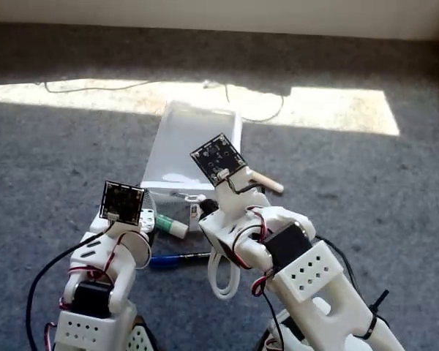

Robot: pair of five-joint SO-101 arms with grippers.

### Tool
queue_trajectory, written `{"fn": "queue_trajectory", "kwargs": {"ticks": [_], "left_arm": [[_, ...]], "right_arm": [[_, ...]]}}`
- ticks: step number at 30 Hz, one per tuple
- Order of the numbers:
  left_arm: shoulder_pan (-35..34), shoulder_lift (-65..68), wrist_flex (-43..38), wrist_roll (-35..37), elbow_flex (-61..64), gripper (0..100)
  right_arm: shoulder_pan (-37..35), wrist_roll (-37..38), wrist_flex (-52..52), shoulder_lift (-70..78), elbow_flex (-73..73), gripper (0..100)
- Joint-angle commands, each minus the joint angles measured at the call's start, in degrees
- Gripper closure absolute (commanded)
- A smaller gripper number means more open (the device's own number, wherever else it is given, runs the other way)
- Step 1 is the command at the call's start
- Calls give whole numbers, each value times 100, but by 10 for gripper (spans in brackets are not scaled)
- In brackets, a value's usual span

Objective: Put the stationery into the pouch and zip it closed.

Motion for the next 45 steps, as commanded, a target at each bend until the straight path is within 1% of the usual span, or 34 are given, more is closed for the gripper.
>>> {"fn": "queue_trajectory", "kwargs": {"ticks": [1, 5, 9, 12, 15, 18, 21, 25, 33, 40, 45], "left_arm": [[-154, -66, -114, 9, -189, 984], [-154, -66, 18, 9, -251, 987], [-154, -66, 765, 9, -673, 987], [-154, -66, 1002, -123, -796, 987], [-154, -66, 1011, -369, -778, 987], [-154, -66, 1020, -378, -778, 987], [-163, -66, 1020, -378, -778, 987], [-426, -66, 1011, -369, -787, 987], [-453, -66, 1020, -369, -778, 987], [-453, -66, 1020, -378, -778, 987], [-453, -66, 1020, -378, -778, 984]], "right_arm": [[189, 0, 13, -286, -84, 994], [409, 9, 40, -295, -92, 994], [813, 9, 40, -295, -136, 994], [875, 9, 48, -295, -136, 994], [884, 9, 101, -295, -136, 994], [892, 9, 347, -295, -136, 994], [1112, 167, 435, -295, -145, 994], [1429, 237, 418, -295, -145, 994], [1490, 237, 435, -295, -154, 994], [1930, 202, 629, -295, -541, 994], [1912, 202, 664, -295, -549, 994]]}}
